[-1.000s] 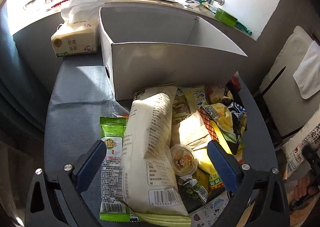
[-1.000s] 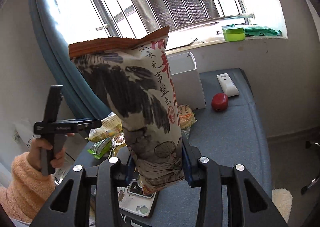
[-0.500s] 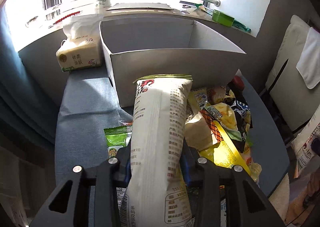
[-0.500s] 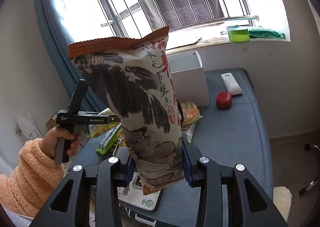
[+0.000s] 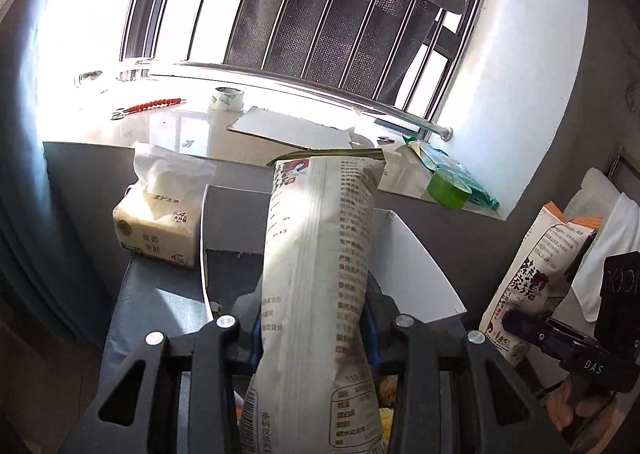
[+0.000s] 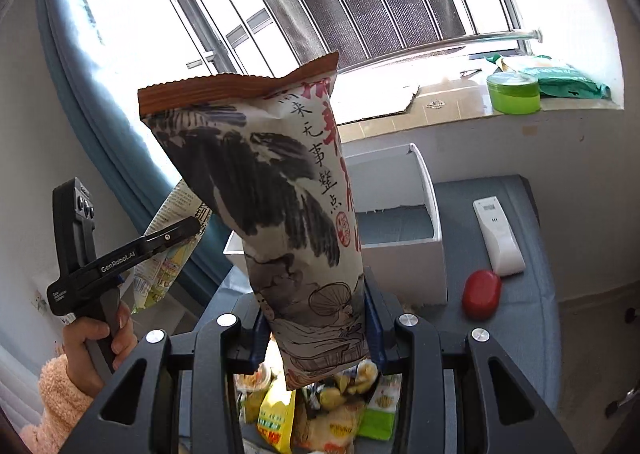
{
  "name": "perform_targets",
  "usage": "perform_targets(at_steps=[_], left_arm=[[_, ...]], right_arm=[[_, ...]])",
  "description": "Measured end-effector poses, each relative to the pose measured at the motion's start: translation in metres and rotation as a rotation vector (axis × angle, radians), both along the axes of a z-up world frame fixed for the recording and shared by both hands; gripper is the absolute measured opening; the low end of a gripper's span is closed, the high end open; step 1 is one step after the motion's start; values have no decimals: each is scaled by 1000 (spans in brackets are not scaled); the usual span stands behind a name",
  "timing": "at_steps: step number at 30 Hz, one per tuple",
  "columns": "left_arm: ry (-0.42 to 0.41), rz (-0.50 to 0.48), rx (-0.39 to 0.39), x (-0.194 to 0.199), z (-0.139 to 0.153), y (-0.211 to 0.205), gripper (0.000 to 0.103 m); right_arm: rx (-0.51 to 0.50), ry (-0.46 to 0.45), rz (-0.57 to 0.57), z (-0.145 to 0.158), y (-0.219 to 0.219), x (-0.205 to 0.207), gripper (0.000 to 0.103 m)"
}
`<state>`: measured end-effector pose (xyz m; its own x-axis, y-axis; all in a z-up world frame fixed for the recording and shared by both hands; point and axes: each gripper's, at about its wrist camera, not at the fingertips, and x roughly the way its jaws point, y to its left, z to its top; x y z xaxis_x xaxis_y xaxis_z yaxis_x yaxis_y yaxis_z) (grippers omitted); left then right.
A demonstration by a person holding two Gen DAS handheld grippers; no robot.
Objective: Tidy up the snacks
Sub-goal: 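Lower both held packets into the white box and open both tools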
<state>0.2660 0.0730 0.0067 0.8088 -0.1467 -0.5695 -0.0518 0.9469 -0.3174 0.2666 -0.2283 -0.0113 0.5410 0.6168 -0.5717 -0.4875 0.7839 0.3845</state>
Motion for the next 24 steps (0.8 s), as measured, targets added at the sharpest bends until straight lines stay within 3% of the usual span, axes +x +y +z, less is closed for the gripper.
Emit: perform_targets(at_steps=[3, 8, 10, 11, 12, 13, 15, 24], left_arm=[[33, 30, -17, 37, -4, 9, 41], [90, 78, 33, 81, -20, 15, 42], [136, 77, 42, 91, -28, 15, 48], [161, 67, 31, 93, -33, 16, 67], [176, 71, 24, 93, -35, 17, 93], [177, 89, 33, 89, -35, 16, 101], [171, 101, 70, 82, -32, 12, 103], [142, 59, 184, 52, -14, -9, 103]], right_arm=[[-58, 7, -18, 4, 21, 43, 43], [-129, 85, -77, -6, 39, 102, 43], [-147, 97, -77, -12, 44, 115, 43], [-144, 104, -75, -16, 45, 120, 45], [-138, 121, -78, -19, 45, 125, 54], [-123, 132, -90, -21, 43, 127, 77], [-79, 106, -113, -21, 38, 123, 103], [-83, 32, -101, -3, 31, 97, 103]])
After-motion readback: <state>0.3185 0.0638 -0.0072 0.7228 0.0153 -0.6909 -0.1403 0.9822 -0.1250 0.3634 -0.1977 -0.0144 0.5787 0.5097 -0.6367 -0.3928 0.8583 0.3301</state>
